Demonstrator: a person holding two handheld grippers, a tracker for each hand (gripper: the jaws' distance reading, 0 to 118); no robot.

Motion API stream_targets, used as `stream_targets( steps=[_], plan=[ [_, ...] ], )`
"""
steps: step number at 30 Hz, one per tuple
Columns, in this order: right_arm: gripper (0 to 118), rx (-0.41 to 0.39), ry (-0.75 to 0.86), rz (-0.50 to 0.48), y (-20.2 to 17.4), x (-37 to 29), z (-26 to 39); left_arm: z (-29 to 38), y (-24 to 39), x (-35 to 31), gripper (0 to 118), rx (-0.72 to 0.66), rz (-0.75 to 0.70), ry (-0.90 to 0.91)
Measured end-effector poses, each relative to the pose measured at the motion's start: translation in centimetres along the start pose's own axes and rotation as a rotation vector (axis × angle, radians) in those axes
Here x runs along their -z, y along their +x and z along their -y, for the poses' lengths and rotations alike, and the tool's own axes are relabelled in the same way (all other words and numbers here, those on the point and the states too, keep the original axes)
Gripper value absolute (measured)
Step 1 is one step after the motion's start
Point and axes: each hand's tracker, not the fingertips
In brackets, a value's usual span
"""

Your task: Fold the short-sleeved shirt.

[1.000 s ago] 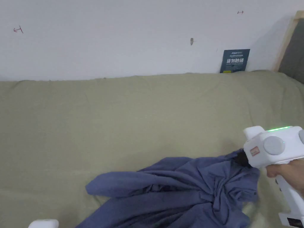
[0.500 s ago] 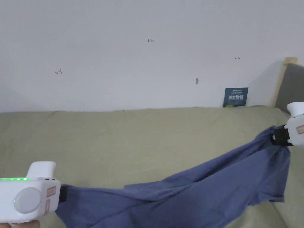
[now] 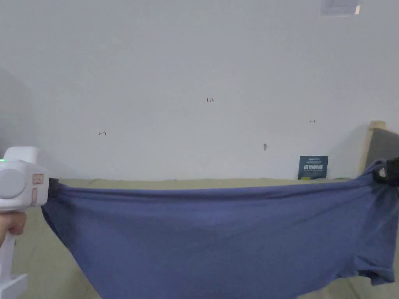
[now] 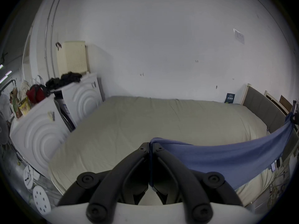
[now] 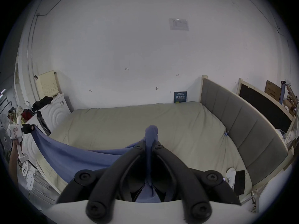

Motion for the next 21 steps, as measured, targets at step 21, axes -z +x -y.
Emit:
stream_targets(
  steps=[21],
  plan=[
    [7, -0.028, 0.129, 0.117, -3.8, 5.8, -7.1, -8.5, 2.7, 3.6, 0, -0.054, -0.098, 0.093]
  ],
)
